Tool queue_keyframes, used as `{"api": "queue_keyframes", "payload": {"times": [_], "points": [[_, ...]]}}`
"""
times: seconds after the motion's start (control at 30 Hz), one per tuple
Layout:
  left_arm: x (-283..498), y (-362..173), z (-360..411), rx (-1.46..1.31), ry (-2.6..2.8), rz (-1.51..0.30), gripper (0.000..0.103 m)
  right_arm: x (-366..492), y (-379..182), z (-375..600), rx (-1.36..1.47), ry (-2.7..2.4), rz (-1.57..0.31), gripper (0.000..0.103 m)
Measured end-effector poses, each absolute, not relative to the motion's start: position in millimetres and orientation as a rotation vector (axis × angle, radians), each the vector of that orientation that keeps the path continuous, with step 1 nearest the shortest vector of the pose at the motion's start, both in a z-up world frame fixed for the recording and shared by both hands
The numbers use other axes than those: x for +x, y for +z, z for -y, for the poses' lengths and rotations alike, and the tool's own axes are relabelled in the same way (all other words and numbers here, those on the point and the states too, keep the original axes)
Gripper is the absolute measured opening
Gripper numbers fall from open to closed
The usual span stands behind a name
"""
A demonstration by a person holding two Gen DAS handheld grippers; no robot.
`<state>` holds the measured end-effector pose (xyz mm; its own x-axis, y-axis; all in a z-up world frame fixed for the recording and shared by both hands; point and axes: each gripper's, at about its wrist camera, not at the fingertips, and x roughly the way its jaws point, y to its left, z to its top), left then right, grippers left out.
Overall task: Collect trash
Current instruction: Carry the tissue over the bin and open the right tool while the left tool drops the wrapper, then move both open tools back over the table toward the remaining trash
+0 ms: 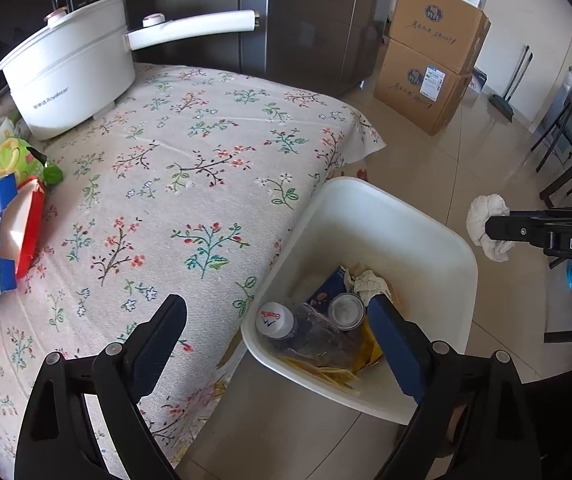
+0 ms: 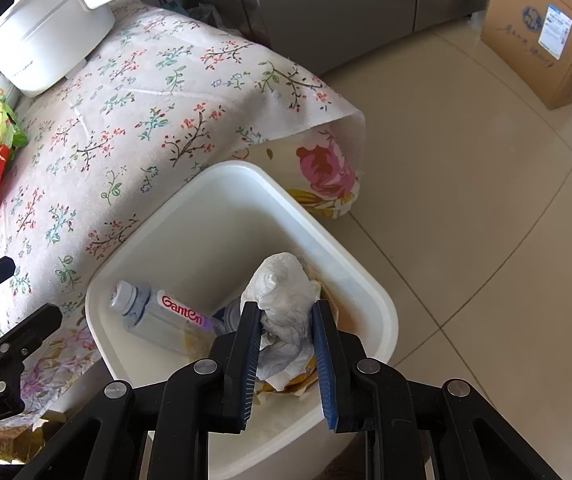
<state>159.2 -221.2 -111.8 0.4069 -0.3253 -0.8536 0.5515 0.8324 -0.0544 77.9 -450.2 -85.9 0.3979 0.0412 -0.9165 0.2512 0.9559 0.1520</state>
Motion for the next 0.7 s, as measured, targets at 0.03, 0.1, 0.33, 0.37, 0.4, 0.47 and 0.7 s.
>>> {"api": "queue_keyframes", "payload": {"times": [0.03, 0.1, 0.33, 0.37, 0.4, 0.47, 0.7], "points": [[159, -110, 218, 0.251, -0.556, -1.009, 0.095, 79, -86, 449, 0.286, -0.135, -1.160, 0.024], [158, -108, 213, 0.250, -0.549, -1.008, 0.095, 80, -87, 447, 0.289, -0.137, -1.164, 0.027], [158, -101, 191, 0.238, -0.519, -1.012, 0.096, 86, -84, 439, 0.302, -0.145, -1.167, 0.056], [158, -100, 188, 0.234, -0.517, -1.013, 0.096, 86, -83, 438, 0.303, -0.144, -1.166, 0.057], [159, -99, 185, 0.228, -0.514, -1.015, 0.096, 87, -82, 437, 0.304, -0.144, -1.165, 0.057], [159, -97, 179, 0.217, -0.507, -1.017, 0.096, 89, -82, 435, 0.309, -0.142, -1.165, 0.059], [161, -91, 158, 0.193, -0.473, -1.015, 0.096, 97, -75, 422, 0.307, -0.127, -1.161, 0.062]]}}
